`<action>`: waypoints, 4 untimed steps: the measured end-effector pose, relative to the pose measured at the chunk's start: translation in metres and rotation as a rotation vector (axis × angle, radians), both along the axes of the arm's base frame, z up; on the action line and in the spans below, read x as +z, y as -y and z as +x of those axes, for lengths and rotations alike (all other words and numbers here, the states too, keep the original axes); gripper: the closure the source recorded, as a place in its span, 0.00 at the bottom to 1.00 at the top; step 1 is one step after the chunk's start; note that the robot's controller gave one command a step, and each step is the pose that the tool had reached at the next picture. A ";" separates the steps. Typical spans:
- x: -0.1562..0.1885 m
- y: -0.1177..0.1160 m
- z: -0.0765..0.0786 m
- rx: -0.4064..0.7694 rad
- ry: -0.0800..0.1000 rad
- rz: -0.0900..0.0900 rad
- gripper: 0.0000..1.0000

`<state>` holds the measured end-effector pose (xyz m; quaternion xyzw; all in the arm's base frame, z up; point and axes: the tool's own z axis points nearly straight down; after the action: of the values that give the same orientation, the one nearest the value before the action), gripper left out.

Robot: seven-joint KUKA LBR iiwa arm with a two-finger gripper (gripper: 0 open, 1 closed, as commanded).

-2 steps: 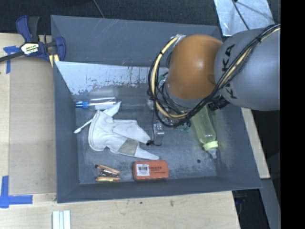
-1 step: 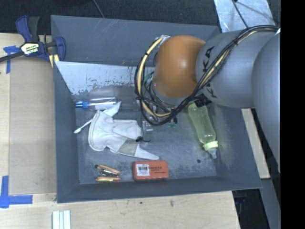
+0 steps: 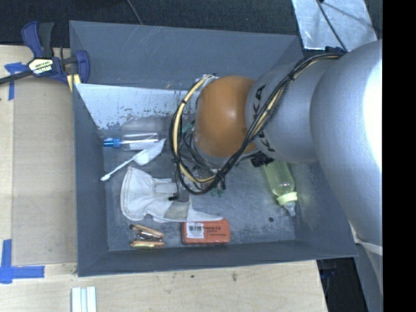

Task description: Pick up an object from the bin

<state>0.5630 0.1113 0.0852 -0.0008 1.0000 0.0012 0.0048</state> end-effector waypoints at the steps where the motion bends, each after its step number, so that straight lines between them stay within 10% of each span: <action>1: 0.000 0.000 0.000 0.000 0.000 0.000 1.00; 4: 0.080 -0.017 -0.019 0.133 -0.004 -0.002 1.00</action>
Offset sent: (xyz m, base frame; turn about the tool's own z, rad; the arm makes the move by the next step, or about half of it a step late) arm -0.0050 0.0415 0.1205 0.0307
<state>0.5440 0.1284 0.1656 -0.0675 0.9977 0.0003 0.0027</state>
